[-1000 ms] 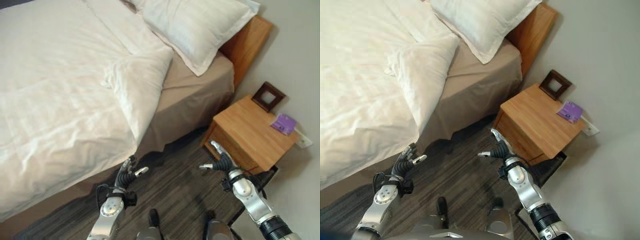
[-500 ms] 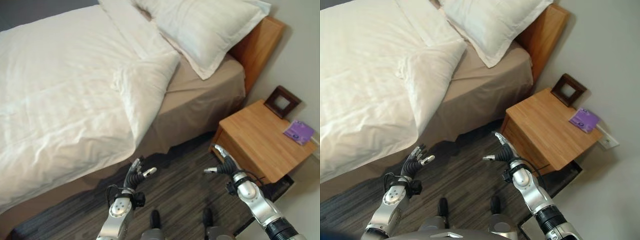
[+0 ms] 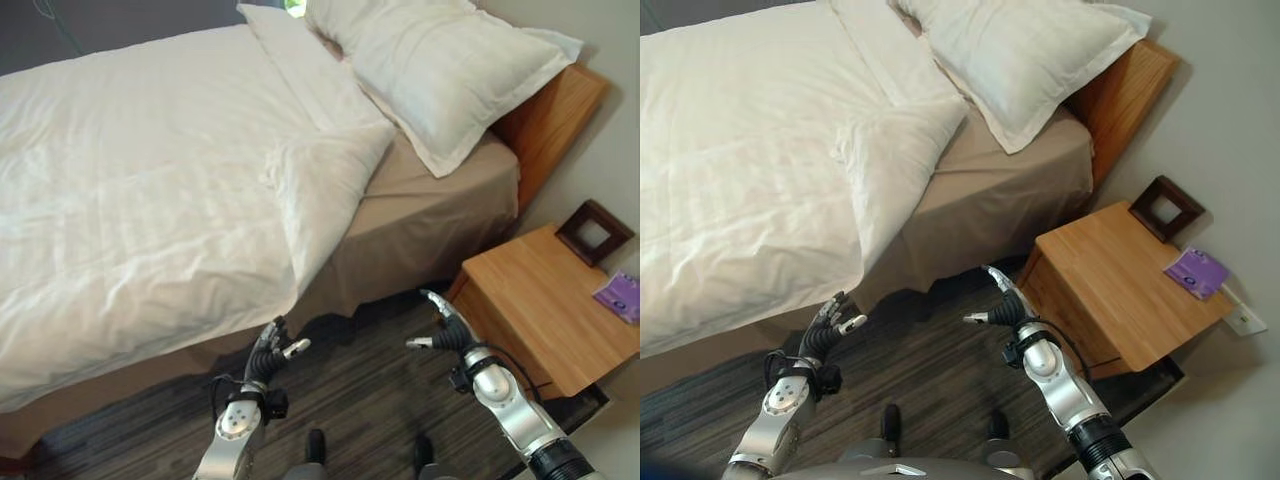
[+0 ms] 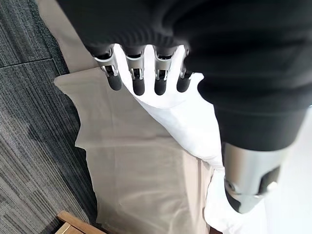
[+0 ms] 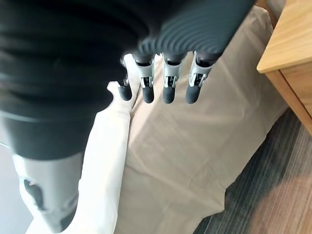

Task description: Making the bed.

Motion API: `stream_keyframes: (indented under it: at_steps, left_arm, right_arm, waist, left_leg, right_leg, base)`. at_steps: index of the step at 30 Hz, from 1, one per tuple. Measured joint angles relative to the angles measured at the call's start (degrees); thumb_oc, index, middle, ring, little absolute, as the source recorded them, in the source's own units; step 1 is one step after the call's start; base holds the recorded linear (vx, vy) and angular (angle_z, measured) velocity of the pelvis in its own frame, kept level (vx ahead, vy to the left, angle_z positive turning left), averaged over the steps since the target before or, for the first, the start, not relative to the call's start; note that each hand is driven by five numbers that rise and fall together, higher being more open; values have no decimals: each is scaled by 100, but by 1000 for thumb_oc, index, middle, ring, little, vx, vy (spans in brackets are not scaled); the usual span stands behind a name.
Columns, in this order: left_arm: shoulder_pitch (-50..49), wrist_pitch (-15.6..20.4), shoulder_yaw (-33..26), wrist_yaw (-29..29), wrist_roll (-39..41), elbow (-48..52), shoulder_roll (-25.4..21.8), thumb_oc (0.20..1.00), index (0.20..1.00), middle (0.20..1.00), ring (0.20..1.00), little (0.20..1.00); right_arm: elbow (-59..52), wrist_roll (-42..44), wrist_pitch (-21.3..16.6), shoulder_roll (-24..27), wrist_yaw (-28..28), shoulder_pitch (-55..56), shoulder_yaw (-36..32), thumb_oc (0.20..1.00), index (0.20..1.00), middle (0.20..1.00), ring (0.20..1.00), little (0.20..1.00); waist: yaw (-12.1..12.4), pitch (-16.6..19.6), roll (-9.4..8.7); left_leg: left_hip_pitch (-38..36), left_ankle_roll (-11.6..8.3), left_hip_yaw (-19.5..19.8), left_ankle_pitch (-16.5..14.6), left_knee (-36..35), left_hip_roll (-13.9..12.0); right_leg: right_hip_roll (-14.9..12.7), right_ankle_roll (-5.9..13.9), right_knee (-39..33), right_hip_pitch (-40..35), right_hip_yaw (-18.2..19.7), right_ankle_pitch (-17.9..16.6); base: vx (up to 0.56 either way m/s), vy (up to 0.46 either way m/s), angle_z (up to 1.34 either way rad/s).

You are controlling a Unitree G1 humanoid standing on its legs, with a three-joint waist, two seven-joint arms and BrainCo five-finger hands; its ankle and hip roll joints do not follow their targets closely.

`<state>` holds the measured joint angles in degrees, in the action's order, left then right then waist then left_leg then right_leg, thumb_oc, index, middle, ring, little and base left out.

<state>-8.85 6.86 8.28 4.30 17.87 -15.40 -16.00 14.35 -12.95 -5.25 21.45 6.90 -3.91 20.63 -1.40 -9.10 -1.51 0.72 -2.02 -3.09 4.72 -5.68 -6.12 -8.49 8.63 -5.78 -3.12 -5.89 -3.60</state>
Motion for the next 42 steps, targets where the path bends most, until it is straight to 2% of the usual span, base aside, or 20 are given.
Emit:
stream_keyframes:
  at_steps: [11,12,13,14,15,16,20,23,25,26,28,29,31,32,34,36,38,39,41,42]
  left_arm:
    - [-45,0,-25,1,0,0,0,1000,1000,1000,1000,1000]
    - [-46,0,-25,0,0,0,0,1000,1000,1000,1000,1000]
    - [-103,-3,-56,-3,-41,-18,7,1000,1000,1000,1000,1000]
    - [-105,-21,-255,-57,-230,-120,70,1000,1000,1000,1000,1000]
    - [-166,-85,-519,-26,-295,-145,144,1000,1000,1000,1000,1000]
    - [-368,-92,-810,25,-291,-165,182,1000,1000,1000,1000,1000]
    - [-615,-129,-1124,186,-234,-230,231,1000,1000,1000,1000,1000]
    - [-568,-101,-1092,169,-221,73,226,1000,1000,1000,1000,1000]
    - [-387,-75,-1074,168,-220,118,207,1000,1000,1000,1000,1000]
    - [-242,-70,-1024,180,-217,122,203,1000,1000,1000,1000,1000]
    - [-170,-25,-965,234,-206,228,54,1000,1000,1000,1000,1000]
    - [-156,-24,-969,277,-203,246,-59,1000,1000,1000,1000,1000]
    - [-80,-12,-998,396,-73,281,-213,1000,1000,1000,1000,1000]
    - [58,-6,-980,440,-41,235,-302,1000,1000,1000,1000,1000]
    - [354,10,-958,459,-10,210,-383,1000,1000,1000,1000,1000]
    - [432,27,-891,477,-10,202,-375,1000,1000,1000,1000,1000]
    - [374,41,-828,540,-11,232,-295,1000,1000,1000,1000,1000]
    - [359,59,-832,565,-10,231,-254,1000,1000,1000,1000,1000]
    - [461,60,-835,568,-6,215,-237,1000,1000,1000,1000,1000]
    - [571,84,-812,601,1,220,-212,1000,1000,1000,1000,1000]
  right_arm:
    - [-1,2,1,0,-2,72,1,1000,1000,1000,1000,1000]
    - [2,2,1,0,-6,72,2,1000,1000,1000,1000,1000]
    - [25,44,9,-6,-6,74,-21,1000,1000,1000,1000,1000]
    - [191,338,13,-110,1,121,-257,1000,1000,1000,1000,1000]
    - [407,486,150,-206,20,117,-462,1000,1000,1000,1000,1000]
    - [613,537,240,-212,22,95,-552,1000,1000,1000,1000,1000]
    - [667,682,382,-14,-4,178,-798,1000,1000,1000,1000,1000]
    - [571,676,374,132,-3,51,-740,1000,1000,1000,1000,1000]
    - [555,675,374,154,-3,-88,-711,1000,1000,1000,1000,1000]
    - [536,674,369,192,-4,-172,-687,1000,1000,1000,1000,1000]
    - [325,674,367,102,-6,-352,-613,1000,1000,1000,1000,1000]
    - [157,675,353,17,-8,-368,-603,1000,1000,1000,1000,1000]
    - [-120,676,299,-1,4,-430,-524,1000,1000,1000,1000,1000]
    - [-146,677,228,14,11,-543,-460,1000,1000,1000,1000,1000]
    - [-237,680,212,30,27,-633,-462,1000,1000,1000,1000,1000]
    - [-210,684,197,-12,25,-814,-410,1000,1000,1000,1000,1000]
    - [-157,683,204,0,28,-992,-337,1000,1000,1000,1000,1000]
    - [-107,683,195,-6,27,-1131,-261,1000,1000,1000,1000,1000]
    - [-13,683,195,-8,23,-1228,-219,1000,1000,1000,1000,1000]
    - [20,683,210,4,34,-1263,-230,1000,1000,1000,1000,1000]
  waist:
    - [7,52,-39]
    - [8,143,46]
    - [46,141,53]
    - [109,136,42]
    - [184,146,22]
    - [312,174,-1]
    - [354,225,86]
    - [393,191,3]
    - [313,120,-81]
    - [294,42,-80]
    - [300,-137,-98]
    - [320,-206,-81]
    - [336,-235,-151]
    - [306,-263,-227]
    - [210,-274,-301]
    - [156,-258,-453]
    - [200,-321,-295]
    - [237,-377,-195]
    - [327,-463,-277]
    - [464,-535,-374]
  left_leg:
    - [-13,12,21,10,3,-21]
    - [-12,12,26,9,1,-32]
    - [-11,10,-15,6,1,-60]
    - [-84,6,-328,1,1,-120]
    - [-217,-21,-513,-13,33,-151]
    - [-328,-107,-724,-78,33,-165]
    - [-373,-165,-853,-125,33,-180]
    - [-390,-178,-866,-153,34,-125]
    - [-362,-37,-1211,-279,152,-138]
    - [-400,-26,-1248,-269,213,-121]
    - [-567,20,-1151,-258,170,-27]
    - [-593,74,-1087,-222,130,-28]
    - [-532,136,-953,-157,98,-45]
    - [-442,108,-732,-129,91,-55]
    - [-192,81,-387,-143,90,-33]
    - [-205,124,-262,-114,58,92]
    - [-283,15,-279,-207,191,-115]
    - [-150,-103,-278,-319,639,-269]
    - [312,-228,-309,-308,1731,-350]
    - [773,-336,-287,-125,2707,-426]
  right_leg:
    - [28,-11,0,-15,-24,-1]
    - [36,-10,-2,-20,-34,6]
    - [-32,-22,3,-31,-142,-5]
    - [-236,-47,4,-113,-1013,-85]
    - [-371,-49,-9,-197,-1546,-137]
    - [-452,8,-9,-233,-1743,-185]
    - [-452,19,4,-240,-1707,-206]
    - [-556,95,177,-275,-1831,-170]
    - [-817,187,758,-197,-2001,78]
    - [-1037,237,1532,9,-2052,216]
    - [-1523,211,3189,700,-1769,174]
    - [-1603,258,3484,1000,-1607,376]
    - [-1427,252,3006,1149,-1557,478]
    - [-1219,222,2382,1231,-1414,491]
    - [-752,242,1259,1187,-819,430]
    - [-648,138,887,1031,-540,186]
    - [-470,31,881,911,-499,33]
    - [-343,-87,873,827,-526,-19]
    - [-297,-269,864,730,-670,-76]
    - [-264,-417,849,609,-676,-2]
  base:
    - [3,0,0]
    - [0,0,0]
    - [-8,-30,-2]
    - [-22,-35,-25]
    - [-23,-35,-62]
    - [-30,-8,-66]
    - [-21,15,-19]
    - [-22,97,24]
    - [14,91,62]
    - [96,68,58]
    - [158,-2,39]
    - [199,-148,24]
    - [310,-252,40]
    - [353,-253,66]
    - [419,-213,97]
    - [317,-141,91]
    - [215,-146,33]
    - [282,-279,4]
    - [210,-211,9]
    - [190,-80,-4]
